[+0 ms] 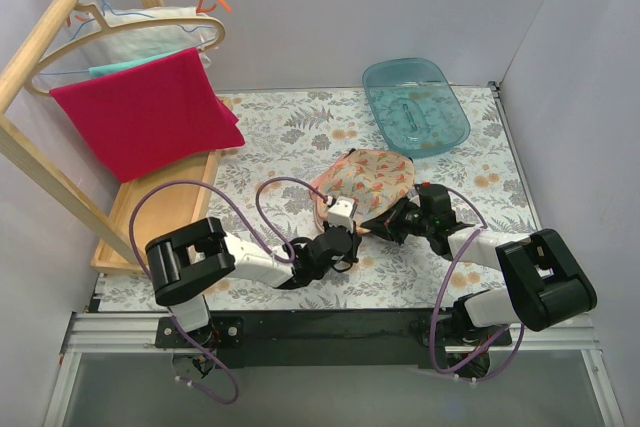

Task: Place the bra in the laundry bag and zip it closed
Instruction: Zip the zipper on the laundry bag.

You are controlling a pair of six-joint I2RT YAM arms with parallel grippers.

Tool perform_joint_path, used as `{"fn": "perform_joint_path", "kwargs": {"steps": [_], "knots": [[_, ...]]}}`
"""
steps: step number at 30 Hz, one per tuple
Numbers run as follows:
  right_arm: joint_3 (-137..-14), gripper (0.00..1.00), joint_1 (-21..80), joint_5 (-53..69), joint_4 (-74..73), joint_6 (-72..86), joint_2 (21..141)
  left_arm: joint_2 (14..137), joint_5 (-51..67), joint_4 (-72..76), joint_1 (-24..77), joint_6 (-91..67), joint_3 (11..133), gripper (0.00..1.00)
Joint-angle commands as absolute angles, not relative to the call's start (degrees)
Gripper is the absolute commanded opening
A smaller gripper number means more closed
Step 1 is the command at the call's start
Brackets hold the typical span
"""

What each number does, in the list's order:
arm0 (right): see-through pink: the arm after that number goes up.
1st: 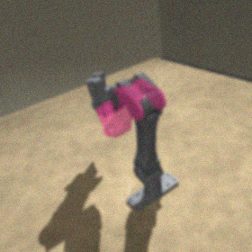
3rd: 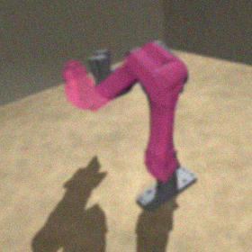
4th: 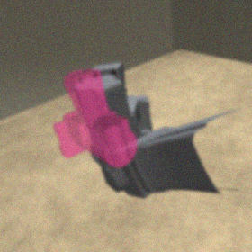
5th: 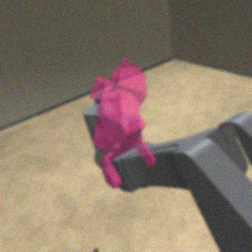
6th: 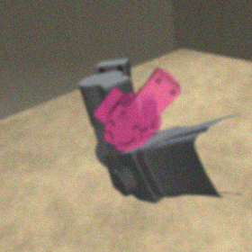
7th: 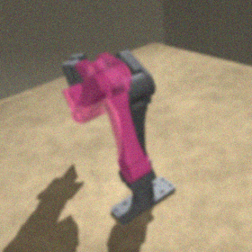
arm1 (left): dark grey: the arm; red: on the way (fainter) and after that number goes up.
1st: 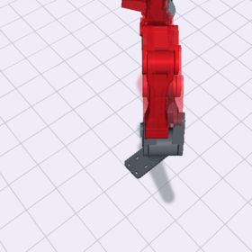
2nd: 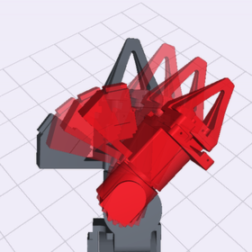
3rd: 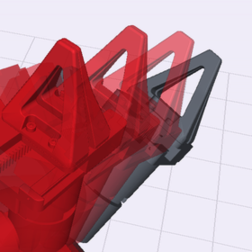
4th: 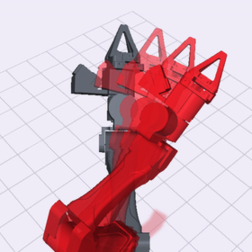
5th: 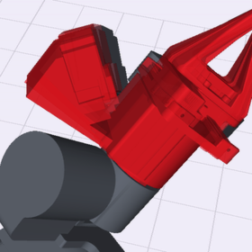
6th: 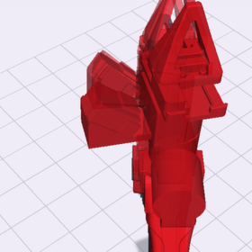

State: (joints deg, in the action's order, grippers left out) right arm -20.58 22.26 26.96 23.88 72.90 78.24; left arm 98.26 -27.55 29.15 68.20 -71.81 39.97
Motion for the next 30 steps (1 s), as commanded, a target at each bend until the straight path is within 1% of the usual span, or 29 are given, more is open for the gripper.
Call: {"fn": "perform_joint_path", "kwargs": {"steps": [1, 9, 12, 16, 17, 18, 20, 21, 24, 25, 28, 30], "knots": [[-21.09, 0.01, 22.68, 26.98, 23.47, 72.07, 77.17, 92.91, -29.88, 30.15, 67.68, -69.87, 37.01, 0.0], [-21.97, 0.01, 22.59, 26.63, 22.77, 71.46, 77.61, 88.42, -30.68, 28.65, 67.68, -70.75, 31.73, 0.0], [-22.23, 0.01, 22.5, 26.81, 22.68, 71.37, 77.78, 88.24, -31.55, 28.13, 67.68, -71.54, 31.55, 0.0], [-22.5, 0.01, 22.5, 26.81, 22.59, 71.37, 77.87, 88.85, -29.89, 28.83, 67.68, -70.76, 32.25, 0.0], [-22.5, 0.01, 22.5, 26.81, 22.59, 71.28, 77.87, 89.29, -29.36, 29.18, 67.68, -70.58, 32.86, 0.04], [-22.59, 0.01, 22.59, 26.81, 22.59, 71.28, 78.13, 89.64, -28.83, 29.35, 67.68, -70.4, 33.31, 0.15], [-22.59, 0.01, 22.59, 26.81, 22.59, 71.28, 78.13, 90.17, -27.34, 29.01, 67.68, -70.05, 34.71, 0.27], [-22.59, 0.01, 22.59, 26.89, 22.59, 71.19, 78.22, 90.44, -26.9, 29.0, 67.68, -69.87, 35.15, 0.39], [-22.5, 0.01, 22.5, 26.81, 22.59, 71.19, 78.14, 89.83, -26.63, 28.39, 67.68, -69.52, 36.9, 0.45], [-22.5, 0.01, 22.5, 26.81, 22.59, 71.19, 78.22, 89.48, -26.98, 27.87, 67.68, -69.52, 37.44, 0.5], [-22.41, 0.01, 22.5, 26.81, 22.5, 71.1, 78.22, 88.69, -27.95, 25.32, 67.68, -69.43, 39.37, 0.54], [-22.41, 0.01, 22.59, 26.81, 22.5, 71.1, 78.22, 88.77, -28.91, 24.0, 67.68, -69.43, 40.07, 0.54]]}}
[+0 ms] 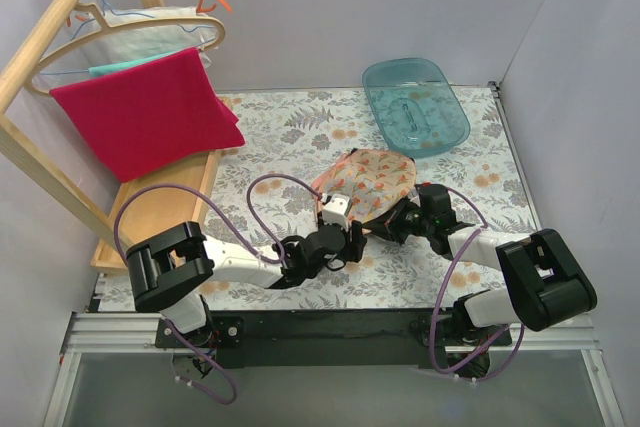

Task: Place the bra in the laundry bag and zip it closed
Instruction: Zip the zipper on the laundry bag.

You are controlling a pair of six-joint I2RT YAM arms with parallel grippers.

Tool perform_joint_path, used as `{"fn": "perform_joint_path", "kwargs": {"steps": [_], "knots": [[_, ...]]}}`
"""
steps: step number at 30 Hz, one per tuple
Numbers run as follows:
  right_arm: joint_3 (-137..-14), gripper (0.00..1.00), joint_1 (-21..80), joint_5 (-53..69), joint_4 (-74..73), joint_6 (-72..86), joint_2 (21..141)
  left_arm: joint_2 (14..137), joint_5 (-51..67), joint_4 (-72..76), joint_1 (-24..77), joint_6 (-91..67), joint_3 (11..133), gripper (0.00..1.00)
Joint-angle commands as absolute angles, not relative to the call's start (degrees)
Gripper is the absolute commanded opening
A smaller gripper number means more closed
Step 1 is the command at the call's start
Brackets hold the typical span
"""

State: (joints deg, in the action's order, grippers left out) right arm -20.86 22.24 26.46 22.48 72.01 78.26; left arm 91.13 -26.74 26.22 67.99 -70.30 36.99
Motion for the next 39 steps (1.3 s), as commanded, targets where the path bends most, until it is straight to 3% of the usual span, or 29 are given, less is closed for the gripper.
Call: {"fn": "perform_joint_path", "kwargs": {"steps": [1, 4, 5, 9, 13, 16, 17, 28, 30, 32, 35, 39], "knots": [[-22.41, 0.01, 22.59, 26.81, 22.5, 71.1, 78.22, 89.03, -29.09, 23.82, 67.68, -69.43, 40.25, 0.54], [-22.59, 0.01, 22.68, 26.89, 22.5, 71.02, 78.4, 89.91, -29.79, 24.26, 67.68, -69.43, 40.51, 0.5], [-22.59, 0.01, 22.68, 26.98, 22.5, 71.02, 78.31, 90.26, -29.79, 24.43, 67.68, -69.35, 40.87, 0.42], [-22.33, 0.01, 22.68, 26.89, 22.59, 70.93, 78.22, 92.72, -29.79, 24.0, 67.68, -68.38, 42.71, 0.24], [-22.41, 0.01, 22.68, 26.98, 22.59, 70.84, 78.05, 94.13, -30.06, 25.22, 67.68, -67.5, 43.77, 0.21], [-22.24, 0.01, 22.68, 26.98, 22.5, 70.84, 77.96, 94.66, -29.97, 24.79, 67.68, -66.62, 44.91, 0.02], [-22.15, 0.01, 22.68, 26.98, 22.5, 70.84, 77.96, 94.75, -29.8, 24.79, 67.68, -66.45, 44.74, 0.0], [-22.5, 0.01, 22.67, 26.9, 22.59, 70.75, 78.4, 88.86, -29.88, 24.43, 67.68, -66.8, 41.39, 0.0], [-22.59, 0.01, 22.68, 26.98, 22.59, 70.84, 78.57, 88.68, -28.92, 24.35, 67.68, -66.62, 41.57, 0.17], [-22.59, 0.01, 22.68, 26.98, 22.59, 70.75, 78.57, 88.94, -28.13, 24.43, 67.68, -66.27, 42.19, 0.26], [-22.59, 0.01, 22.68, 26.98, 22.59, 70.84, 78.66, 89.82, -27.33, 24.52, 67.68, -66.18, 43.06, 0.32], [-22.41, 0.01, 22.68, 26.98, 22.5, 70.75, 78.49, 91.23, -26.37, 24.17, 67.68, -66.0, 43.77, 0.31]]}}
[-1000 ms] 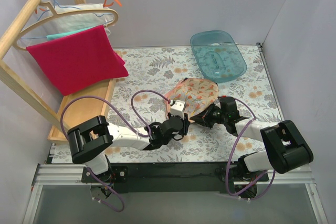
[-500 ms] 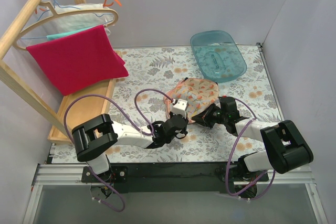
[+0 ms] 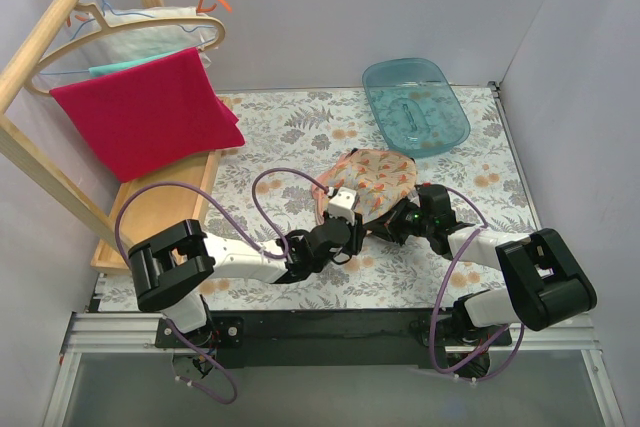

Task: Place the bra in the laundry bag and zip it closed
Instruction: Zip the zipper on the laundry bag.

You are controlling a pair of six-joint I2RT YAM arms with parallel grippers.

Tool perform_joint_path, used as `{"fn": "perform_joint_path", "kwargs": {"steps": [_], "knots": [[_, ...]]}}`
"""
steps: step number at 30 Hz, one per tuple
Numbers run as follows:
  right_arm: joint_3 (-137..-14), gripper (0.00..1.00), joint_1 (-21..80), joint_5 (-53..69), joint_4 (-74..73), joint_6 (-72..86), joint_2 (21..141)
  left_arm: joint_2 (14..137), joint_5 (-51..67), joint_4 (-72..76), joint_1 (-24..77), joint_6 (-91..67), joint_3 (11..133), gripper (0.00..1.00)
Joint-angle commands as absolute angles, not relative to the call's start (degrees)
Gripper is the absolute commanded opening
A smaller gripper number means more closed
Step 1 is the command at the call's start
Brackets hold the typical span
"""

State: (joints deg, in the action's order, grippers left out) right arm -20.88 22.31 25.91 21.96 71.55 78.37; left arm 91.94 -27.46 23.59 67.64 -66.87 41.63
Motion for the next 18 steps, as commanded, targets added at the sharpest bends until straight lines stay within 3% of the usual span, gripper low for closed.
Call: {"fn": "perform_joint_path", "kwargs": {"steps": [1, 8, 18], "knots": [[-22.41, 0.01, 22.68, 26.98, 22.5, 70.75, 78.57, 91.58, -25.76, 24.26, 67.68, -66.01, 43.86, 0.31], [-22.59, 0.01, 22.68, 27.16, 22.5, 70.58, 78.66, 94.3, -25.22, 23.82, 67.68, -66.45, 44.38, 0.25], [-22.67, 0.01, 22.68, 27.07, 22.5, 70.58, 78.66, 92.55, -27.5, 20.58, 67.68, -68.11, 43.51, 0.36]]}}
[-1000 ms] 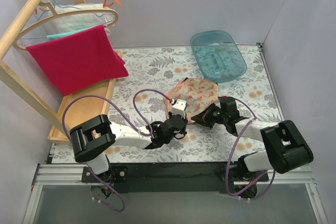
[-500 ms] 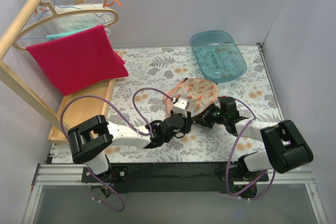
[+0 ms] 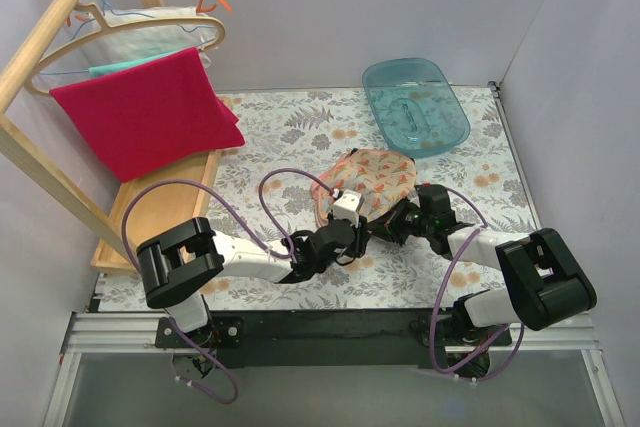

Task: Place the bra in the laundry bag and zip it closed
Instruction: Zip the zipper on the laundry bag.

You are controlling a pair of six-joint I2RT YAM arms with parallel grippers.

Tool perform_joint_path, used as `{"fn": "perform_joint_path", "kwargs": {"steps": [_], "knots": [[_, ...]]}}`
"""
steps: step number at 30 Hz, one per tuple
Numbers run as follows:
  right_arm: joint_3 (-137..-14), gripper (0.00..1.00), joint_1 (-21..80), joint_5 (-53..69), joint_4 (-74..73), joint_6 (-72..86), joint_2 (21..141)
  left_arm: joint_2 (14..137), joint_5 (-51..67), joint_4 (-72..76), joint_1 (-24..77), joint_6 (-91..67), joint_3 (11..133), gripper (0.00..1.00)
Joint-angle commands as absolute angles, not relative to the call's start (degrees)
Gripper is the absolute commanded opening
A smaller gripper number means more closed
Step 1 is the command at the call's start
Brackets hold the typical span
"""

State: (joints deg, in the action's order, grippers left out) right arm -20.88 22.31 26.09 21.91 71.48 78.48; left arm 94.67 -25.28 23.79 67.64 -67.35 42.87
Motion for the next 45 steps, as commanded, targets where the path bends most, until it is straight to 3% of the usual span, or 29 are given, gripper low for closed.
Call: {"fn": "perform_joint_path", "kwargs": {"steps": [1, 9, 15, 23, 36, 42, 45], "knots": [[-22.68, 0.01, 22.76, 27.07, 22.5, 70.66, 78.66, 92.03, -28.21, 19.78, 67.59, -69.25, 43.16, 0.36], [-23.55, 0.01, 22.59, 27.07, 22.59, 70.66, 79.19, 79.65, -31.9, 11.09, 68.03, -76.72, 38.24, 0.48], [-24.26, 0.01, 22.59, 27.07, 22.59, 70.93, 79.63, 75.41, -29.45, 8.7, 68.9, -80.32, 35.34, 0.48], [-24.35, 0.01, 22.5, 27.07, 22.59, 71.02, 79.19, 81.29, -24.96, 12.39, 69.35, -84.55, 35.33, 0.45], [-23.82, 0.01, 22.59, 27.33, 22.67, 71.72, 77.96, 90.34, -29.09, 20.11, 69.35, -84.91, 39.02, 0.54], [-23.64, 0.01, 22.59, 27.69, 22.68, 71.63, 77.96, 93.34, -32.07, 24.61, 69.35, -82.62, 40.34, 0.53], [-23.64, 0.01, 22.59, 27.77, 22.68, 71.54, 77.87, 93.87, -33.05, 26.35, 69.08, -81.57, 39.73, 0.46]]}}
